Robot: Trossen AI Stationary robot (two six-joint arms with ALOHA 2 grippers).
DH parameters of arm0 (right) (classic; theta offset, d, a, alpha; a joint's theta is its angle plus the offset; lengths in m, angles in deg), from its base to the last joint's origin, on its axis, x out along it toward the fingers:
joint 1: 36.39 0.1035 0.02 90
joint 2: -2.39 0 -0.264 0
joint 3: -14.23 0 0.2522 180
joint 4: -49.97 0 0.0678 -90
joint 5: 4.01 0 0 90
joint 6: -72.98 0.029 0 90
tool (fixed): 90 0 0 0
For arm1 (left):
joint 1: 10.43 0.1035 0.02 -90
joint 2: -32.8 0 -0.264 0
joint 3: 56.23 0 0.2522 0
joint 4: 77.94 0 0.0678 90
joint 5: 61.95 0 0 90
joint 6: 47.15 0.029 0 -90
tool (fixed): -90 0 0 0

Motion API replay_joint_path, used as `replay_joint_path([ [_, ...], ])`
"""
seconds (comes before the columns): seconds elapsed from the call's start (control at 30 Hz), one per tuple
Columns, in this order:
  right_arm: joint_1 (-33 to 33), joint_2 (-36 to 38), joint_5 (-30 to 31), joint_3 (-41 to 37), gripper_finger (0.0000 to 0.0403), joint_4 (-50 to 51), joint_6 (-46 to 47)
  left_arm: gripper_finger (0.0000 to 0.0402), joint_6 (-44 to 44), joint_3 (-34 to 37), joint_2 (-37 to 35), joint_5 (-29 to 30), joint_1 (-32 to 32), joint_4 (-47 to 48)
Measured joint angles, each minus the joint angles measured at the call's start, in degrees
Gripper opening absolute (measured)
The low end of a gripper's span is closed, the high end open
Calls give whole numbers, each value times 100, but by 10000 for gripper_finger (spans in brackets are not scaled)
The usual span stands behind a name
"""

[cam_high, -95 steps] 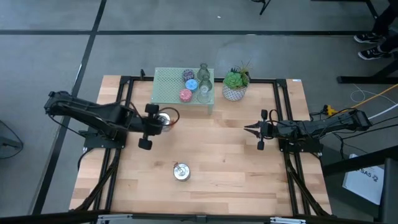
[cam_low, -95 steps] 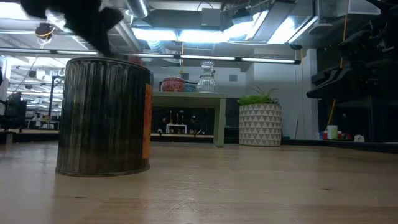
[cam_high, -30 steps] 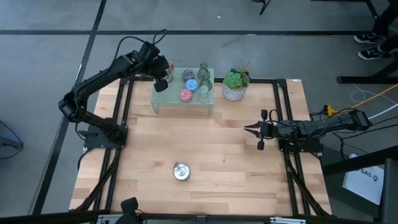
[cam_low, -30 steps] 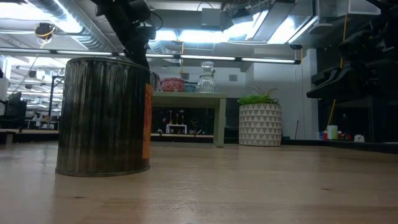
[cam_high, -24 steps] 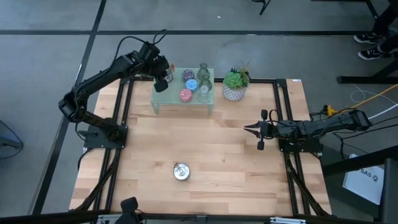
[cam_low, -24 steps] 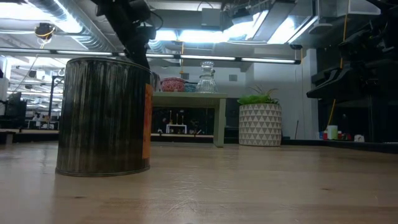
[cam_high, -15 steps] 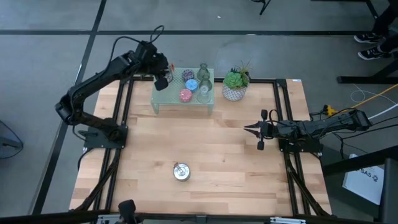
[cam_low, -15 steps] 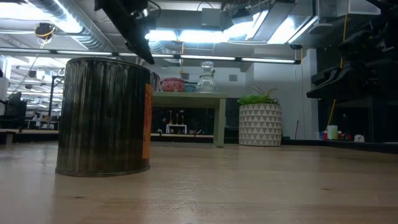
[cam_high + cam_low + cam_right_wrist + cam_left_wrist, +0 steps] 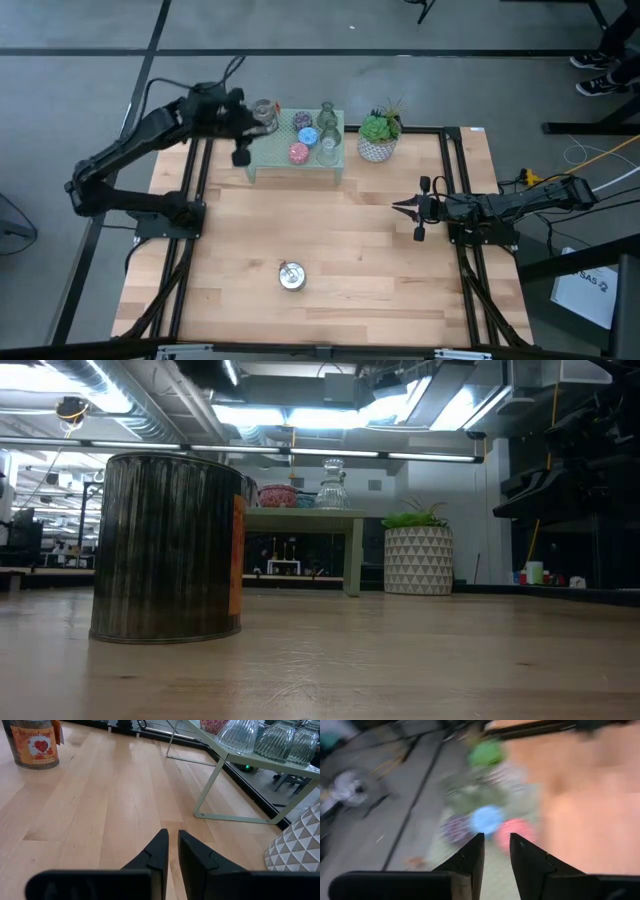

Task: Pick & Place candle stick holders
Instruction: Put the orange and silver candle can on the shelf

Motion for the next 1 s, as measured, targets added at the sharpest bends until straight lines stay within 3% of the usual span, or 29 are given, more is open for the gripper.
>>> replay_joint_path([
  [0.17, 2, -1, -1, -2, 43, -1, 1, 81, -2, 0, -399, -482, -873, 356],
  [0.57, 2, -2, 0, -2, 43, -1, 1, 81, -269, 149, -520, -464, -3016, 451],
  [0.8, 2, 0, 0, -1, 43, -1, 1, 79, -790, 449, -352, -44, -4249, 217],
  [1.0, 0, 0, -1, -2, 43, 0, 2, 79, -1086, 771, 119, 674, -5165, -419],
])
